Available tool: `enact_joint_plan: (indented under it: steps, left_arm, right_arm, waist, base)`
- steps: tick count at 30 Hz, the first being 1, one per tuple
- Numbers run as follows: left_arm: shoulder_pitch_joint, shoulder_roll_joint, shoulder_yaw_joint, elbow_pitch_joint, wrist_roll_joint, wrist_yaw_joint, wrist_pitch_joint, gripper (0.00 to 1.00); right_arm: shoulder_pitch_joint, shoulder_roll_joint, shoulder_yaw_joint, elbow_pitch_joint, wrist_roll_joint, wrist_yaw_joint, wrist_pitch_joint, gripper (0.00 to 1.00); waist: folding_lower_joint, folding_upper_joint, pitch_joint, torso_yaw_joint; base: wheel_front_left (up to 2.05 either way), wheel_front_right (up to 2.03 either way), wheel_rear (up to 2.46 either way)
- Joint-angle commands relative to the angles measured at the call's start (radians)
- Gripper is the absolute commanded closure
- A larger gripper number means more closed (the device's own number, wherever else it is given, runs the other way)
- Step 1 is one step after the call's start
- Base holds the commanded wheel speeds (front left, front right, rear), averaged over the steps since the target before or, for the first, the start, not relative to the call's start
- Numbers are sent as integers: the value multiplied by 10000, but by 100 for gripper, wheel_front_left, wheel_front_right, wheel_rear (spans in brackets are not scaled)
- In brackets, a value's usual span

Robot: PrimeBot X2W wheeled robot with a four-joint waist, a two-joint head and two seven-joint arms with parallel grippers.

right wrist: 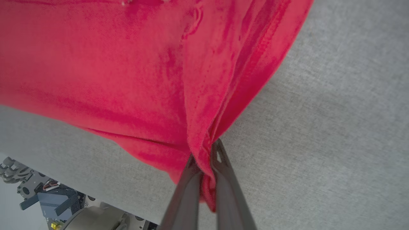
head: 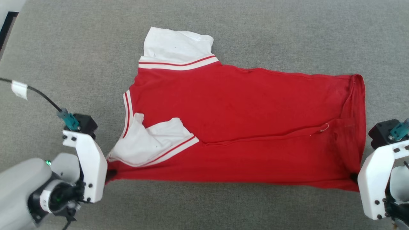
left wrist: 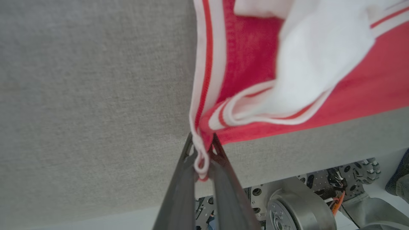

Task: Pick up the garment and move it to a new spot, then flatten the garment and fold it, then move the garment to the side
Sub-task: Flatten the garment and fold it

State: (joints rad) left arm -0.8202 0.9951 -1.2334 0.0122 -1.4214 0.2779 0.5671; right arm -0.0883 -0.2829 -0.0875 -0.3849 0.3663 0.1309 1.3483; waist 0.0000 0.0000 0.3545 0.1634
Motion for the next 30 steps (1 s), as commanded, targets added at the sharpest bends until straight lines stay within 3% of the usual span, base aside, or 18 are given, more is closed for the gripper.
enact_joint_plan:
  steps: [1,2,4,5,6,7,8,9,10,15,23,30]
  left_arm:
    - [165,-7,-27,36,-34,73,-54,100]
    - [261,-77,-33,86,-116,71,-54,98]
    - [384,-243,-32,296,-219,22,-153,66]
    - [443,-329,-10,423,-295,2,-190,55]
    - [494,-429,-3,545,-382,-27,-194,53]
    - [529,-496,-6,666,-437,-57,-186,26]
    - [520,-521,-1,796,-439,-72,-208,0]
    - [491,-531,19,907,-416,-90,-242,0]
    - [459,-525,50,962,-411,-111,-271,0]
    - [222,-188,342,777,-558,142,-207,0]
    - [-855,838,719,-159,-15,410,258,0]
    - [-2204,809,1042,388,834,-90,434,0]
  right_arm:
    - [95,-6,-32,75,-118,-3,-39,100]
    - [96,51,-9,212,-141,-3,-119,100]
    - [85,143,70,505,-218,-3,-255,100]
    - [40,186,98,634,-255,-3,-377,96]
    - [-7,211,134,781,-288,-3,-509,85]
    - [-45,231,215,888,-306,-3,-654,69]
    - [-67,271,245,954,-303,-3,-813,34]
    - [-78,307,278,1013,-281,-3,-935,4]
    - [-73,290,317,1007,-261,-3,-1039,0]
    - [144,309,133,787,-283,-3,-1547,0]
    - [-94,1147,-669,-383,-397,-3,-2831,0]
    - [-938,1981,-872,-769,-832,-3,-5323,0]
  waist:
    - [0,0,20,-16]
    - [0,0,34,-34]
    - [0,0,49,-56]
    - [0,0,53,-71]
    - [0,0,45,-76]
    - [0,0,27,-83]
    - [0,0,-3,-90]
    - [0,0,-48,-101]
    - [0,0,-98,-116]
    - [0,0,-308,-204]
    - [0,0,-292,-596]
    - [0,0,-10,-1314]
  base:
    - [0,0,0]
    - [0,0,0]
    - [0,0,0]
    - [0,0,0]
    - [0,0,0]
    - [0,0,0]
    - [0,0,0]
    - [0,0,0]
    - [0,0,0]
    - [0,0,0]
    - [0,0,0]
    - [0,0,0]
